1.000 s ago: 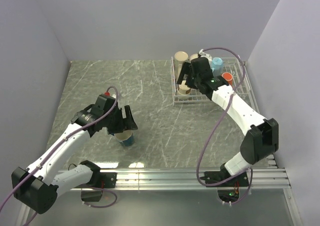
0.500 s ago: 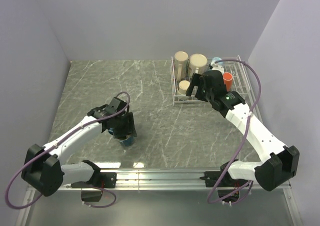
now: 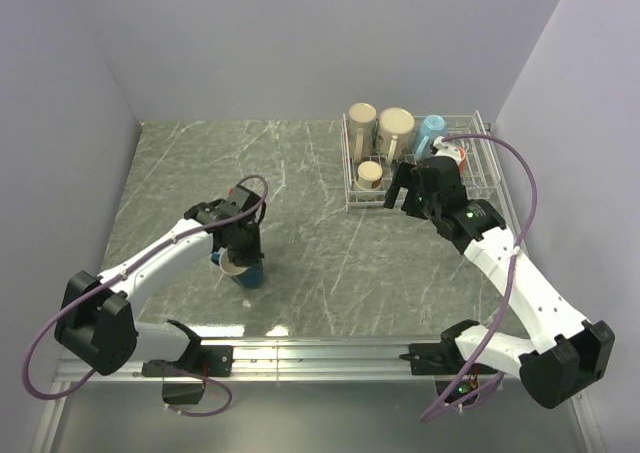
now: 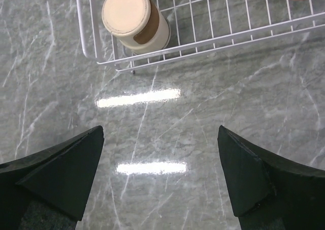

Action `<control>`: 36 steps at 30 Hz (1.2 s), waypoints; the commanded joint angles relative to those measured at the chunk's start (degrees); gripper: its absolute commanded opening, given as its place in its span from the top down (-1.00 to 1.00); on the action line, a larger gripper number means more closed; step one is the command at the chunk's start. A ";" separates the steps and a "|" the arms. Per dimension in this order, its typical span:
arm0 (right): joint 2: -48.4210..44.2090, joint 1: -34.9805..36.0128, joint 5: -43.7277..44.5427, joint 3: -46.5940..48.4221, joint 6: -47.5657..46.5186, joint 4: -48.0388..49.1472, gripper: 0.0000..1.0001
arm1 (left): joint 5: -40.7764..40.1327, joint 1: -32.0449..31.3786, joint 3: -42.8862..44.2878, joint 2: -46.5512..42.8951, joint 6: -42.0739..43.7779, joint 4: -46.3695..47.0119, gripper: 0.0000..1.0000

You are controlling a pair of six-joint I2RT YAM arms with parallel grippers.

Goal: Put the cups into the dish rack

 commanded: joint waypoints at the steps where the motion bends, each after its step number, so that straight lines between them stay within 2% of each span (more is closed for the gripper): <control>1: -1.34 -0.45 -0.44 3.27 -0.32 -1.26 -0.99 | -0.51 -0.18 10.01 -1.17 2.00 -3.12 0.99; 4: -1.52 -0.72 -8.24 7.14 0.29 -0.75 -1.00 | 0.88 0.35 17.83 -2.92 4.10 -1.40 0.99; 7: 0.06 -1.16 -20.89 10.74 3.80 -0.04 -0.99 | 9.74 2.19 21.20 -6.17 5.34 4.66 0.99; 11: 2.52 -1.16 -38.99 11.20 13.63 5.47 -0.99 | 19.68 3.08 17.97 -11.80 3.77 24.22 0.99; 12: 2.70 -1.16 -42.25 9.36 19.22 7.85 -0.99 | 21.18 3.08 17.00 -12.86 2.20 27.24 0.99; 14: 2.26 -1.07 -49.73 6.81 25.84 16.89 -0.99 | 25.22 3.25 14.19 -15.15 0.43 35.56 0.99; 15: 2.09 -1.07 -51.23 4.27 31.88 23.19 -0.99 | 26.46 3.34 13.13 -16.28 -1.41 37.97 0.99; 17: 2.17 -1.07 -53.35 2.85 35.96 27.10 -0.99 | 28.48 3.34 11.11 -16.82 -3.44 41.93 0.99; 18: 2.52 -0.98 -53.71 2.93 37.28 28.07 -0.99 | 29.45 3.43 10.41 -17.08 -4.75 45.60 0.99; 22: 4.89 -1.07 -55.73 3.81 40.01 30.71 -1.00 | 31.39 3.43 10.05 -16.65 -7.13 50.21 0.99; 27: 5.51 -0.90 -58.36 -1.02 49.15 41.68 -0.99 | 31.48 3.43 9.17 -16.99 -9.15 54.25 0.99; 35: 5.25 -0.19 -59.42 -6.03 55.39 47.76 -0.99 | 31.74 3.43 4.87 -18.05 -14.95 63.99 0.99; 36: 5.33 -0.19 -59.42 -6.56 56.53 50.90 -0.99 | 32.09 3.43 4.08 -18.23 -15.39 64.53 0.99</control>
